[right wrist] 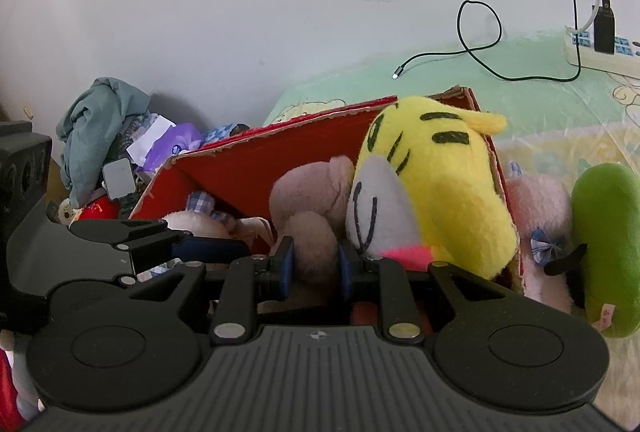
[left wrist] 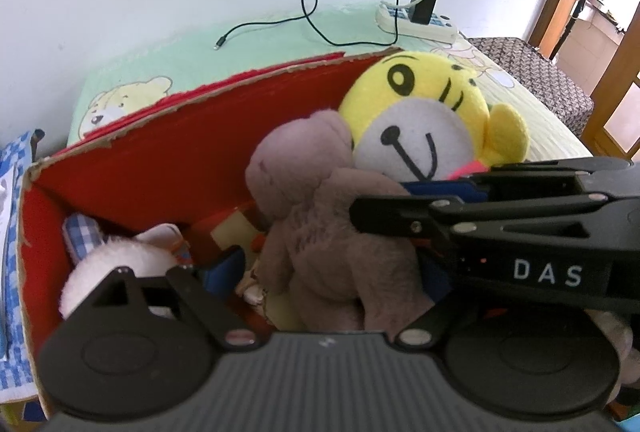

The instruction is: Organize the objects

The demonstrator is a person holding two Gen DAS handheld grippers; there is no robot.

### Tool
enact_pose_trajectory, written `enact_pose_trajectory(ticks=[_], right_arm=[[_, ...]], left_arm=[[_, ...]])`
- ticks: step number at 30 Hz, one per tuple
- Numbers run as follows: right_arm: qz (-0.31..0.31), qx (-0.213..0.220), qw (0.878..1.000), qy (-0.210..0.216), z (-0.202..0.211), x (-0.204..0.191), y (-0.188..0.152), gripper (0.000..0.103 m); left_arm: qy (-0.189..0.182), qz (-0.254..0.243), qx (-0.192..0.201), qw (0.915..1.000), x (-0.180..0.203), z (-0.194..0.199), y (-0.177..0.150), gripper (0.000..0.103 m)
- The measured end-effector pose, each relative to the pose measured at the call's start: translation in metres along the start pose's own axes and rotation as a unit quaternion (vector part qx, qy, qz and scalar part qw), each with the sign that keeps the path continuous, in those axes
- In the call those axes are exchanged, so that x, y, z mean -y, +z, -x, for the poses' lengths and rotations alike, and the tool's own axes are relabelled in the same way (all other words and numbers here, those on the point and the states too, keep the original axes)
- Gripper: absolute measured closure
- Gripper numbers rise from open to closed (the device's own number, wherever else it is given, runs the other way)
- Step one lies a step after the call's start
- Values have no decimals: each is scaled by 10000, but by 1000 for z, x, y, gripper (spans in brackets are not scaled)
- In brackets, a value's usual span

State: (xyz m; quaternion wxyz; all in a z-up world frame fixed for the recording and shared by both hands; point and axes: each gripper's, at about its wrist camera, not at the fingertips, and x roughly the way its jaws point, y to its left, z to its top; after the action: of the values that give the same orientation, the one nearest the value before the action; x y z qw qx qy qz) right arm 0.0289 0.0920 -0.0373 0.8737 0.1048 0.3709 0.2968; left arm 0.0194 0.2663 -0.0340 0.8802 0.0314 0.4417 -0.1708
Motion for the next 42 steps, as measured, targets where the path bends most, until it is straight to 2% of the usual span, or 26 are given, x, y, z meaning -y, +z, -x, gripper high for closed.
enact_pose_trajectory(ticks=[28, 34, 38, 42], right_arm=[[-248, 169, 9995, 61, 6, 5, -6, 81], [-641, 208, 9973, 284, 14, 17, -3, 82], [-589, 207, 9977, 252, 14, 15, -3, 82], [-595, 206, 9977, 238, 14, 15, -3, 84]], left_arm=[[109, -41, -88, 9999, 2, -2, 3, 6], [-25, 145, -145, 9998, -3, -2, 4, 6], [34, 148, -96, 9998, -2, 1, 2, 6], [86, 17, 115, 9999, 2, 17, -2, 7]])
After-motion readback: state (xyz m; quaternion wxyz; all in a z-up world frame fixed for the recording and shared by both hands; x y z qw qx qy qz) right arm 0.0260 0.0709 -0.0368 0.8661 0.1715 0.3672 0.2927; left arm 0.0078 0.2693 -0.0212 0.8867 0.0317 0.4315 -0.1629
